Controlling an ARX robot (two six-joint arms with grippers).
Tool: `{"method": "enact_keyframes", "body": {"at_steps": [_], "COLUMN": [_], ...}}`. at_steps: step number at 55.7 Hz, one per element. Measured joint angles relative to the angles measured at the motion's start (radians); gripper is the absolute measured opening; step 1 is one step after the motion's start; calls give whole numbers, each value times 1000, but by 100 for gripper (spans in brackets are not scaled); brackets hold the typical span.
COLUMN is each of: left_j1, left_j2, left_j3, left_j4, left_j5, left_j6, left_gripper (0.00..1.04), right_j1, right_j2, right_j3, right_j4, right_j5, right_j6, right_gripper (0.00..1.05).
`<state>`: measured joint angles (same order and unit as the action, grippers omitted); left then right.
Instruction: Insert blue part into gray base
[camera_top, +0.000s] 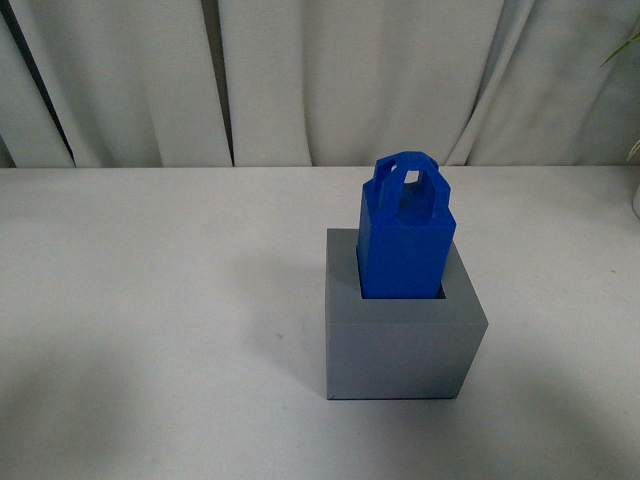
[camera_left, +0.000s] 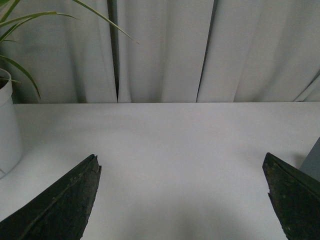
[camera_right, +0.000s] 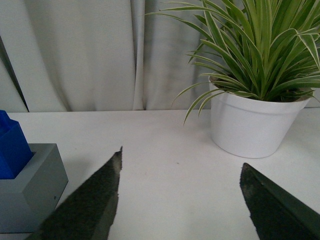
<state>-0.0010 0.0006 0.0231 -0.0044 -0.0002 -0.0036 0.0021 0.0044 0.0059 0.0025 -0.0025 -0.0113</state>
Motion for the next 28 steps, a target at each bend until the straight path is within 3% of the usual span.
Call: {"method": "enact_keyframes", "body": {"at_steps": [8,28], "left_j1": [0,0], "left_j2": [0,0], "left_j3": [0,0], "left_j4": [0,0], "left_j5": [0,0], "left_j6": [0,0], "left_gripper": [99,99], "right_j1": [0,0], "right_j2": [0,0], "right_j3": [0,0], "right_j4": [0,0], "right_j5": [0,0], "right_j6": [1,1], "right_gripper": [99,97]}}
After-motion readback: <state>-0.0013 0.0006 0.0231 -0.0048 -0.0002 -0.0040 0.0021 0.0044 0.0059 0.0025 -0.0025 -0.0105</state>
